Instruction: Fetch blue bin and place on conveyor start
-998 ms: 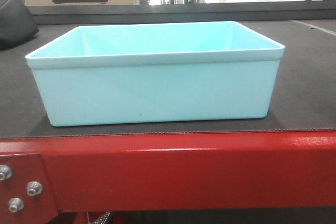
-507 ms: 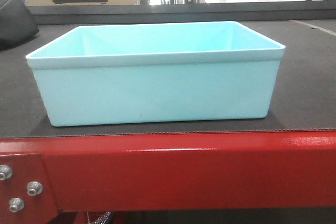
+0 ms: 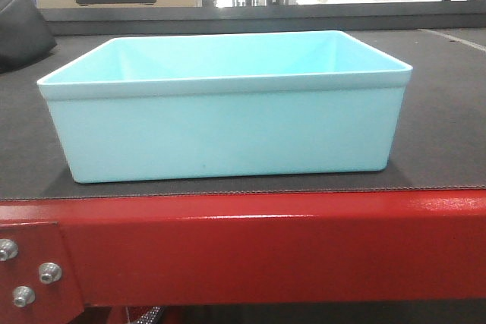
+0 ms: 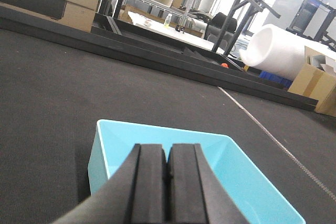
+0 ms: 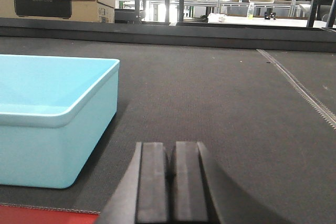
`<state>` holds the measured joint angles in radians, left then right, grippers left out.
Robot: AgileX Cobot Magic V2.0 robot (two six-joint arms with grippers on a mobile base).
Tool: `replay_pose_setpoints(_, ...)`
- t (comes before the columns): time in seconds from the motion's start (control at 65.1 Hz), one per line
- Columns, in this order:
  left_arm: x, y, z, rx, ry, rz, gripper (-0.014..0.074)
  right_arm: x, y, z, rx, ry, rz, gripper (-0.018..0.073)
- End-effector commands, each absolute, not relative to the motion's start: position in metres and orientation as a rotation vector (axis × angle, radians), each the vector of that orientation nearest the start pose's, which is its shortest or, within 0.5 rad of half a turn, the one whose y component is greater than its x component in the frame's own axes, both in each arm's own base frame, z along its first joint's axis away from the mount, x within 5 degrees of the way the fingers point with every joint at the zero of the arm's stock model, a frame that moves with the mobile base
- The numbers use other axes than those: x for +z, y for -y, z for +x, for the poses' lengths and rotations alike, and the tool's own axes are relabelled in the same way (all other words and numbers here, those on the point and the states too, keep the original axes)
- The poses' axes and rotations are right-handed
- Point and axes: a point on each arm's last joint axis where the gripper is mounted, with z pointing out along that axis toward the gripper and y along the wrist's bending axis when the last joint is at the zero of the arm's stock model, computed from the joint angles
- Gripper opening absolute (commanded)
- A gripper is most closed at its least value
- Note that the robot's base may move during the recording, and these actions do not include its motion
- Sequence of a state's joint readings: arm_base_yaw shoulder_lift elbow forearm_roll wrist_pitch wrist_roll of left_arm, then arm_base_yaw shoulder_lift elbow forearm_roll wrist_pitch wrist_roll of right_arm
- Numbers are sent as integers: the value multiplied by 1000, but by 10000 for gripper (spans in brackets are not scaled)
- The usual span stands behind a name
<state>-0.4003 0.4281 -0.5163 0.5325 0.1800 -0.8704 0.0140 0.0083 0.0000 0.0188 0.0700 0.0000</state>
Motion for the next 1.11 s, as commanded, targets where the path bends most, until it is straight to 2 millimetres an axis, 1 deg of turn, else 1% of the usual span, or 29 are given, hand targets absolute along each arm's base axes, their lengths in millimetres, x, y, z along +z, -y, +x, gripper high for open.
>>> replay_pose_setpoints(0.0,344,29,87,-536,-1556,-21,-111,208,0,56,15,-1543,2,-163)
replay_pose_setpoints(0.583,343,29,87,-535,-1559,-21,-111,208,0,56,15,-1543,2,-163)
replay_pose_setpoints(0.675,341,23,82,-509,-1574,-59,-111,208,0,56,15,-1543,2,-163)
replay_pose_setpoints(0.691,339,22,80,-511,-1591,-79,-111,208,0,56,15,-1543,2,-163)
replay_pose_setpoints(0.737,335,18,75,-440,-1622,-51,-111,208,0,56,15,-1543,2,-163)
replay_pose_setpoints(0.829,322,9,63,-246,-1644,33,-111,208,0,56,15,-1543,2,-163)
replay_pose_setpoints(0.875,310,7,59,-156,-1645,77,-111,208,0,56,15,-1543,2,-163)
replay_pose_setpoints(0.936,297,5,55,-77,-1619,101,-111,208,0,56,15,-1543,2,-163)
replay_pose_setpoints(1.09,257,0,51,-22,-1517,-21,-111,208,0,56,15,-1543,2,-163)
